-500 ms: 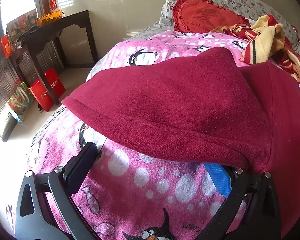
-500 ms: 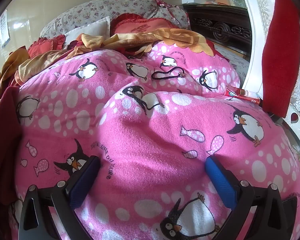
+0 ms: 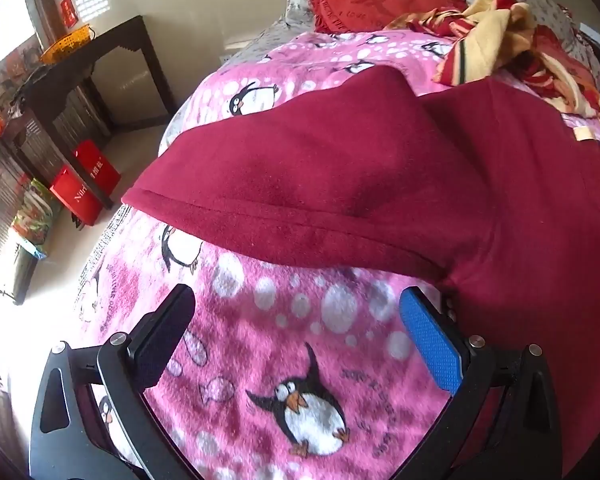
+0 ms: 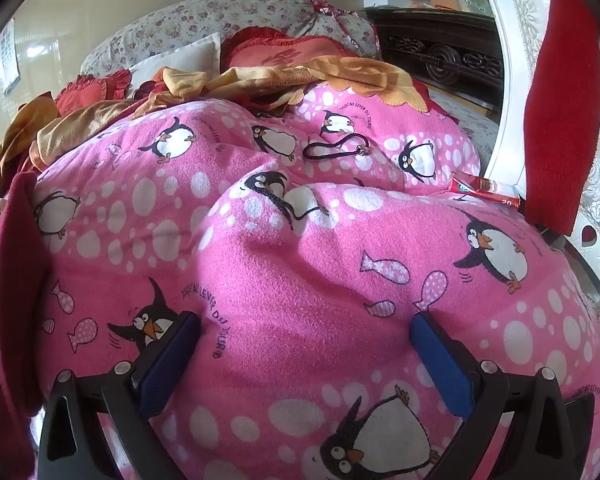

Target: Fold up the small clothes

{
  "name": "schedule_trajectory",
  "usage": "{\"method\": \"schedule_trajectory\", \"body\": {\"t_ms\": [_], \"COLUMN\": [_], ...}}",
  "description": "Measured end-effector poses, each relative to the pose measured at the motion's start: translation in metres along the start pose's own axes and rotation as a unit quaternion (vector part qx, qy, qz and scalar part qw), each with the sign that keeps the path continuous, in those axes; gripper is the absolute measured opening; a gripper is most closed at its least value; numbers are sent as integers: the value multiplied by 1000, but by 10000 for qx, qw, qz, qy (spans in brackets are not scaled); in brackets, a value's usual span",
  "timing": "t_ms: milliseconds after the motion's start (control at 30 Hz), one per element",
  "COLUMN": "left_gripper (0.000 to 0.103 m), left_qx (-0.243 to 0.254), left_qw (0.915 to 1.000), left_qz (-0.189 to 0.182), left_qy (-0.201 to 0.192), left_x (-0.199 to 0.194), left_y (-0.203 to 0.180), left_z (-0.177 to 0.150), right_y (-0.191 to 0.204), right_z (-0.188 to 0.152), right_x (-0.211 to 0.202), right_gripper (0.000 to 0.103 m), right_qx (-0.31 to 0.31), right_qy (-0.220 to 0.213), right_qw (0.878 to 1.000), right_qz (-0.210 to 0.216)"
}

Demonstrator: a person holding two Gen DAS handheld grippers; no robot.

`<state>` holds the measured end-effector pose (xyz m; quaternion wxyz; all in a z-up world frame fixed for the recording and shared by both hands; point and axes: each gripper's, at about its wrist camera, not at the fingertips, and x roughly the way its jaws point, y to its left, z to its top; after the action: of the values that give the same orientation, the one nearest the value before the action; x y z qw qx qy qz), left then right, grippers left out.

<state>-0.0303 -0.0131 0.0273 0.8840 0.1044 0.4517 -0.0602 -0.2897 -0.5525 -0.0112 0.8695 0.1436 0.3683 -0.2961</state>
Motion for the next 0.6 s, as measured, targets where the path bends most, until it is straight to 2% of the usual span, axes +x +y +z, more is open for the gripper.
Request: {"method": "schedule_trajectory", "body": {"t_ms": [267,600], "left_gripper": [103,103], "left_qx": [247,457], "left_qw": [9984,9971], "left_qz": [-375,-429], "left_qy": [-352,-433], "left_x": [-56,-79], "left_y": [-17,-48], "left_z": [-12,-23], "right_y": [-1,-2], "right_z": [0,-1], "right_x": [1,2], "right_gripper": [103,103], "right_qx": [0,0], "right_qy": [-2,-5], "right_qw": [10000,10000], "right_qz": [-1,-1]}}
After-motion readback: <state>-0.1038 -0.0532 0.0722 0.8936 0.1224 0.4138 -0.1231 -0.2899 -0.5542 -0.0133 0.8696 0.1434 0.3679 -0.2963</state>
